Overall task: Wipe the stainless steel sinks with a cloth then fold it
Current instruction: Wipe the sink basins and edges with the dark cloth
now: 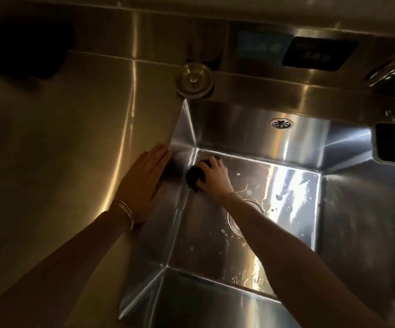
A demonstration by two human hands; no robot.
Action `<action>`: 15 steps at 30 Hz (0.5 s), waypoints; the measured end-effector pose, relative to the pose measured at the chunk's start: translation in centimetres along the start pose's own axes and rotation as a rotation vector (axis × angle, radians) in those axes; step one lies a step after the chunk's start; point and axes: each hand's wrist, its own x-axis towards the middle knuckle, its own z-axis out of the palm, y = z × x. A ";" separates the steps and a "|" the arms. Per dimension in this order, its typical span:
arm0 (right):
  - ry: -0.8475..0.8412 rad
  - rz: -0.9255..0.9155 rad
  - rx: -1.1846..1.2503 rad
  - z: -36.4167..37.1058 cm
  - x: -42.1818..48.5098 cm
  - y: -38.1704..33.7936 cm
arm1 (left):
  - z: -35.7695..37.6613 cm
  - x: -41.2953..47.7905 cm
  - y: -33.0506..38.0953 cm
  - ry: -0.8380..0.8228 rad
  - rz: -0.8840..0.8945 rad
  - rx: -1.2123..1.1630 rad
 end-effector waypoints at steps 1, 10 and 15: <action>0.028 0.027 0.031 0.6 0.7 0.5 | 0.0 0.0 -0.1 0.004 -0.010 -0.009; -0.264 0.112 -0.142 5.6 3.2 3.0 | -0.1 0.1 0.2 0.043 -0.044 -0.013; -0.149 0.194 -0.224 6.7 3.8 2.5 | 0.2 0.2 0.2 0.056 -0.028 -0.006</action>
